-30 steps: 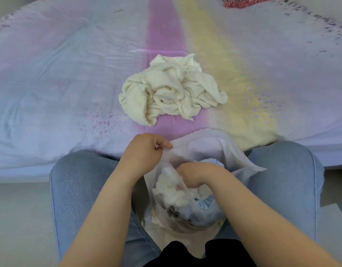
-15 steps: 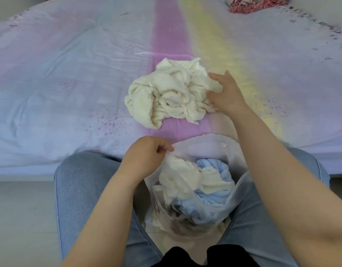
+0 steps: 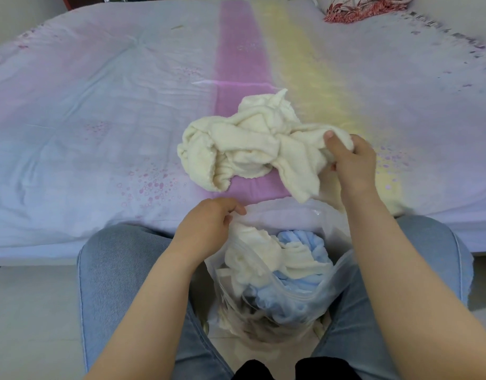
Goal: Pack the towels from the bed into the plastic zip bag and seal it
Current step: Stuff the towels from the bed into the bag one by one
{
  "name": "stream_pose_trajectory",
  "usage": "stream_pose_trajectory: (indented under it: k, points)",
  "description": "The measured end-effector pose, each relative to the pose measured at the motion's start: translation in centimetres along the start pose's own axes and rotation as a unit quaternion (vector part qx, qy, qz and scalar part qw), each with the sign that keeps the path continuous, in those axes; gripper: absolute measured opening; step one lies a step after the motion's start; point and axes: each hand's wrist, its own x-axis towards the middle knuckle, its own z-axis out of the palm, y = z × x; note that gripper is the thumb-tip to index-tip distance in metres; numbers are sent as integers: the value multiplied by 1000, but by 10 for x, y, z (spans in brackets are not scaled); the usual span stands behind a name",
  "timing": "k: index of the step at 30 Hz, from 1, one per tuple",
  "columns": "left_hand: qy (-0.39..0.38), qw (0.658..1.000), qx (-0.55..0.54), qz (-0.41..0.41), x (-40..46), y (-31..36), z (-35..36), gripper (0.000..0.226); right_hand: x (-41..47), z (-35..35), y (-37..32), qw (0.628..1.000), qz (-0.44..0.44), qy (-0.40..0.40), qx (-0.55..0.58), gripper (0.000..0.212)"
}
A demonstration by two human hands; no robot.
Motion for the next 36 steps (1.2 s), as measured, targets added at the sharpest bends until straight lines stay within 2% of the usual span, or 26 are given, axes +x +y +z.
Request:
stream_pose_trajectory:
  k: [3, 5, 7, 8, 9, 12, 14, 16, 18, 20, 22, 24, 26, 28, 30, 32, 34, 36]
  points:
    - [0, 1000, 7, 7, 1, 1, 1, 31, -7, -12, -18, 995, -20, 92, 26, 15]
    - [6, 1000, -5, 15, 1, 4, 1, 28, -12, -16, -28, 993, -22, 100, 53, 6]
    - [31, 999, -29, 32, -1, 10, 1, 26, -19, -16, -35, 993, -16, 62, 97, 12]
    - [49, 997, -51, 44, -2, 14, 0, 31, -22, -16, -38, 991, -11, 34, 127, 6]
    - [66, 993, -86, 52, -4, 19, -2, 41, -26, -15, -39, 991, -16, 13, 135, 11]
    - [80, 966, -244, 35, -6, 35, -12, 68, -40, -10, -42, 995, -39, -54, 68, 26]
    - [106, 941, -319, 23, 2, 37, -16, 66, -48, -6, -37, 994, -38, -103, 25, 32]
    - [132, 936, -327, 26, 17, 37, -25, 62, -53, -7, -35, 990, -10, -143, -13, 29]
    - [143, 935, -322, 43, 34, 37, -36, 59, -56, -10, -34, 982, 38, -181, -22, 17]
    - [137, 946, -290, 49, 51, 38, -50, 58, -57, -17, -35, 965, 87, -244, -44, 10]
    - [82, 972, -215, 48, 71, 32, -54, 65, -59, -23, -34, 917, 89, -345, -180, 22]
    - [22, 991, -124, 42, 83, 25, -50, 77, -65, -23, -26, 822, 74, -448, -342, 38]
    - [12, 998, -56, 39, 90, 19, -40, 89, -77, -14, -10, 737, 63, -520, -427, 43]
    - [12, 999, -30, 38, 88, 20, -32, 87, -89, -2, 11, 701, 24, -553, -451, 53]
    - [32, 998, -16, 42, 74, 27, -31, 73, -92, 2, 19, 698, 4, -555, -453, 55]
    - [60, 997, 1, 40, 54, 32, -31, 50, -87, 0, 10, 700, 37, -546, -460, 62]
    - [76, 996, 8, 42, 30, 36, -31, 27, -78, -6, -8, 714, 51, -487, -500, 61]
    - [54, 997, -6, 51, 5, 39, -30, 17, -71, -6, -25, 784, -2, -369, -500, 35]
